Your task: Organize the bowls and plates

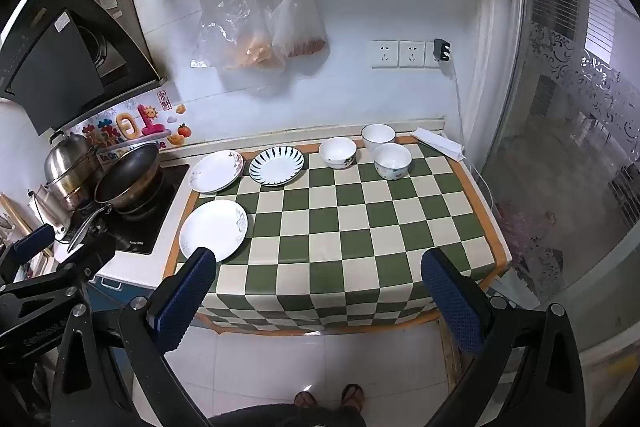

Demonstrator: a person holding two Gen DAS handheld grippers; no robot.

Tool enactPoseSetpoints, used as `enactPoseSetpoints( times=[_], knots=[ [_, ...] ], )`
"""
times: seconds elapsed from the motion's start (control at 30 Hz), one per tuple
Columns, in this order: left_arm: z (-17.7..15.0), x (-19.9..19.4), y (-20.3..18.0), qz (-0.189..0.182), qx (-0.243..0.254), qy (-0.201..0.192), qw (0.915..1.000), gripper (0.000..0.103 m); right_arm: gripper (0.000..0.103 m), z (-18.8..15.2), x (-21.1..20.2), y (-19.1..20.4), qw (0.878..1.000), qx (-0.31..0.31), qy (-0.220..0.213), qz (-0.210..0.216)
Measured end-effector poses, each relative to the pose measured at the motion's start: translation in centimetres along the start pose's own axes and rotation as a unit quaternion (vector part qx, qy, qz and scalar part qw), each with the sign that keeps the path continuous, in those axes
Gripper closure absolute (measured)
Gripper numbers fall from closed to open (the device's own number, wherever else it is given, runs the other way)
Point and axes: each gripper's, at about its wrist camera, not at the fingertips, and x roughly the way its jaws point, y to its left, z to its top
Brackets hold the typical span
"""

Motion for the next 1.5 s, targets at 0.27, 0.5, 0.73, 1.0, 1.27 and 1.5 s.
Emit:
enactPoseSetpoints(
  times=[0.27,0.5,0.73,1.0,1.27,1.5],
  knots=[
    [0.0,0.0,0.0,-0.001,-0.001,-0.002,1.0000,0.000,0.000,0.1,0.1,0.0,1.000,-0.002,0.004,-0.005],
    [0.0,0.0,0.0,0.000,-0.001,-0.003,1.0000,0.000,0.000,0.2,0.1,0.1,1.000,-0.002,0.002,-0.006],
    [0.0,0.0,0.0,0.001,0.001,-0.003,1.0000,0.000,0.000,0.2,0.0,-0.3,1.000,0.000,0.001,-0.004],
    [0.0,-0.1,0.0,0.001,0.000,-0.001,1.0000,0.000,0.000,0.3,-0.1,-0.5,1.000,0.001,0.001,-0.002],
    [0.1,-0.1,-0.2,0.001,0.000,0.000,1.0000,0.000,0.000,0.3,0.6,-0.6,1.000,-0.001,0.004,-0.003],
    [0.2,0.2,-0.2,0.000,-0.001,0.000,1.0000,0.000,0.000,0.3,0.8,-0.5,1.000,0.000,0.002,-0.007]
  ],
)
